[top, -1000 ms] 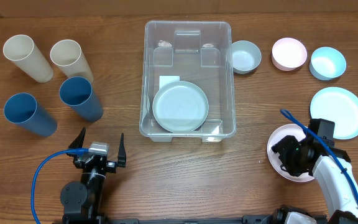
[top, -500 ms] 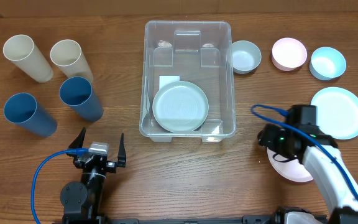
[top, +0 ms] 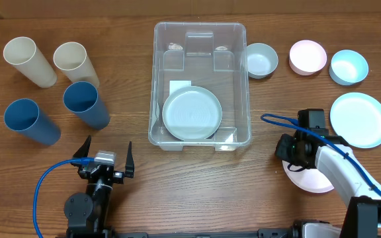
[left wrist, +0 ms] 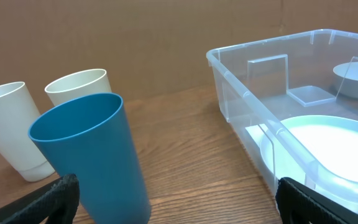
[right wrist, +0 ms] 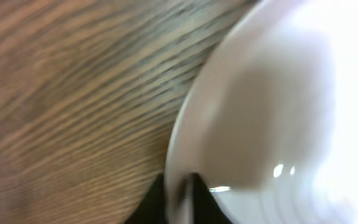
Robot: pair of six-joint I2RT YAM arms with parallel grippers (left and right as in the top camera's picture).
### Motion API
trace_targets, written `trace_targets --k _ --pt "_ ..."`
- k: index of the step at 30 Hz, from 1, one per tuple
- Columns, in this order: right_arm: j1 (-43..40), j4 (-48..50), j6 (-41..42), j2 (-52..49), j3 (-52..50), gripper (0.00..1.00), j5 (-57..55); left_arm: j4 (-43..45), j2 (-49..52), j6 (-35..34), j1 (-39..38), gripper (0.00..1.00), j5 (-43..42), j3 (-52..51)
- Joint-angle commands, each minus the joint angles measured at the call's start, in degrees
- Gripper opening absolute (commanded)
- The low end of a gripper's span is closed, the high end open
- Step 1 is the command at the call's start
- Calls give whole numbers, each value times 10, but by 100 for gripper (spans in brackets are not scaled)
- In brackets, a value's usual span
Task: Pack container
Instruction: 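Grasp the rim of the pink plate with the right gripper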
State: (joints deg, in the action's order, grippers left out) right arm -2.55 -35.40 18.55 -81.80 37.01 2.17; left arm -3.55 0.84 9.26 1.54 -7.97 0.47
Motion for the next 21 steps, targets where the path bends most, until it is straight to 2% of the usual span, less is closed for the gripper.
trace_targets --k 1,8,21 --pt "1 3 12 -8 1 4 -9 -1 -6 10 3 100 -5 -2" --pt "1 -2 14 -8 28 4 -13 -1 -6 10 3 100 -5 -2" --pt "21 -244 -13 -8 369 4 -13 -1 -6 10 3 100 -5 -2"
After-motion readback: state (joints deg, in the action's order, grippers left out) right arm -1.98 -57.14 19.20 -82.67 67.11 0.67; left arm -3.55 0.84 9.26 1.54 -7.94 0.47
